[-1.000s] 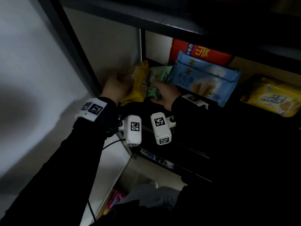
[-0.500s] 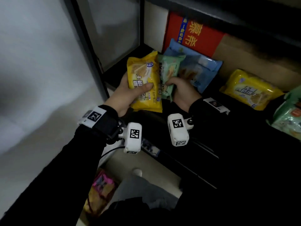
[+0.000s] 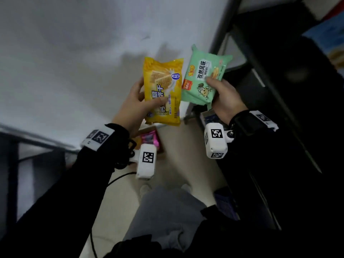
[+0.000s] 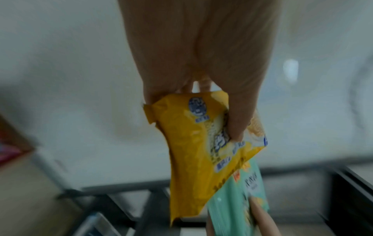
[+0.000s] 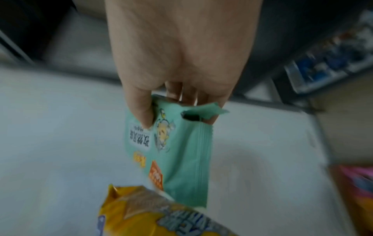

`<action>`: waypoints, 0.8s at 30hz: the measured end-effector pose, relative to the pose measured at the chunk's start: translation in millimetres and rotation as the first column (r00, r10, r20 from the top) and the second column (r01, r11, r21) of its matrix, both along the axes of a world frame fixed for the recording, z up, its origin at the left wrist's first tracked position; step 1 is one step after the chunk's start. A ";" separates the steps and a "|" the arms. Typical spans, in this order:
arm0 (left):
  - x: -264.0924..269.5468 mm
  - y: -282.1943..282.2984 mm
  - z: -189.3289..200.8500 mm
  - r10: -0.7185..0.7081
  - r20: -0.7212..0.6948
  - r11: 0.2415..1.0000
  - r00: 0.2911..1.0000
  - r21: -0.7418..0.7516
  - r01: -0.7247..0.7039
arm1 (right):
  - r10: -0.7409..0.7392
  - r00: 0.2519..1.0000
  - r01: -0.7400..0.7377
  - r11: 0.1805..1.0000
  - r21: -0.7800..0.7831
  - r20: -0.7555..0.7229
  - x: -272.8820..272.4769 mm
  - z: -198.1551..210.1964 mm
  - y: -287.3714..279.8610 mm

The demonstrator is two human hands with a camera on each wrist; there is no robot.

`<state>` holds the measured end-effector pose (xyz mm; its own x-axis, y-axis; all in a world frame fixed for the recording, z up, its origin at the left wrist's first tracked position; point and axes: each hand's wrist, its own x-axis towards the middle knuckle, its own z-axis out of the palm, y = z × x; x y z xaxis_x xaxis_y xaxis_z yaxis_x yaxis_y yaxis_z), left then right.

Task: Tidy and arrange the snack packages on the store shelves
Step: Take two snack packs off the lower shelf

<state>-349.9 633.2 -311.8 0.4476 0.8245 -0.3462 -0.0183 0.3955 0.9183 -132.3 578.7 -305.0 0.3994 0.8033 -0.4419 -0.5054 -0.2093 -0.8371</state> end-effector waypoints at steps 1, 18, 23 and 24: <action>-18.7 3.3 -10.1 0.061 -0.031 0.998 0.998 -0.018 -0.061 | 0.023 1.000 -0.023 1.000 -0.022 0.005 -16.8 -9.6 7.7; -185.5 36.0 -414.3 0.339 -0.178 0.877 0.924 -0.295 -0.378 | 0.254 0.965 -0.260 0.915 -0.309 -0.061 -189.7 -402.9 65.6; -177.3 63.0 -598.4 0.305 -0.245 0.884 0.920 -0.286 -0.369 | 0.294 0.955 -0.256 0.888 -0.383 0.043 -185.4 -590.9 90.8; -174.6 72.7 -631.2 0.278 -0.275 0.894 0.920 -0.277 -0.353 | 0.296 0.953 -0.250 0.882 -0.400 0.059 -183.2 -625.3 99.4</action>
